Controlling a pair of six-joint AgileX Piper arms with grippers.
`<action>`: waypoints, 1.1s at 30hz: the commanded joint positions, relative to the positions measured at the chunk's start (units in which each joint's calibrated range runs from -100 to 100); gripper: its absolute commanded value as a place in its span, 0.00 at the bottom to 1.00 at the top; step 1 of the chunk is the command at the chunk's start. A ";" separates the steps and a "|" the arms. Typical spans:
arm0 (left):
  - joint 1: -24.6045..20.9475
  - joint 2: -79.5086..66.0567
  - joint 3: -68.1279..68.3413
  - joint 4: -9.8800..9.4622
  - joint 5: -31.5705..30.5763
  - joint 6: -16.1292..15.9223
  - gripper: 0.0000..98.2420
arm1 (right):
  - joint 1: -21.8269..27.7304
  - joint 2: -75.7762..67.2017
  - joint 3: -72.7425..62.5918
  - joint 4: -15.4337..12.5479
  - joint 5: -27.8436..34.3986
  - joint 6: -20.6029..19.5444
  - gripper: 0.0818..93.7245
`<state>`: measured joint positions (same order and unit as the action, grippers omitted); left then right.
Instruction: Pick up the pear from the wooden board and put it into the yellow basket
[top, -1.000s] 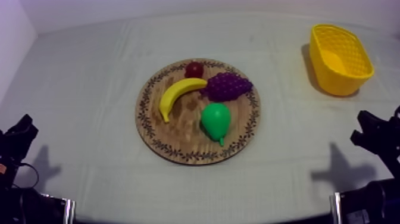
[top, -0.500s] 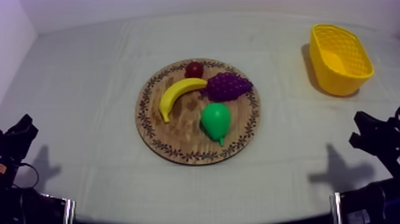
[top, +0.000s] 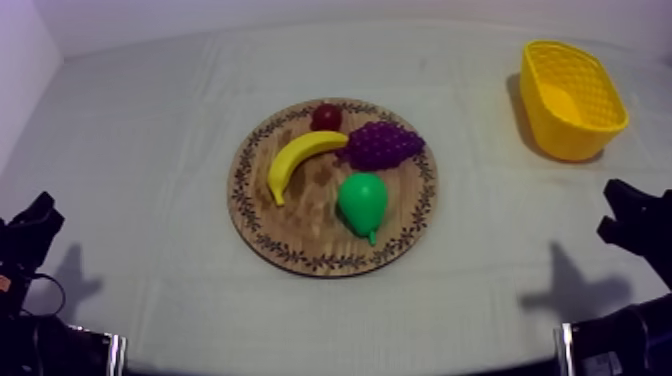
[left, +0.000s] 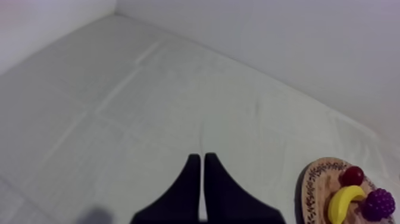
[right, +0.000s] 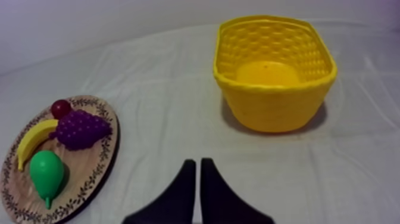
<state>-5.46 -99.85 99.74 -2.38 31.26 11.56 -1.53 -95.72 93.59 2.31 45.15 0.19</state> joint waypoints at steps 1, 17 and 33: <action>0.00 0.02 0.04 0.01 0.02 -0.01 0.00 | 0.05 -0.02 -1.96 0.15 1.02 0.19 0.00; 0.00 0.02 0.04 0.01 0.02 -0.01 0.00 | 0.88 18.64 -25.39 -3.40 3.51 5.19 0.00; 0.00 0.02 0.04 0.01 0.02 -0.01 0.00 | -2.23 54.83 -61.17 -14.07 30.24 16.24 0.00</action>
<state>-5.46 -99.85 99.74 -2.38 31.26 11.56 -3.58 -47.23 39.16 -11.47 72.25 16.44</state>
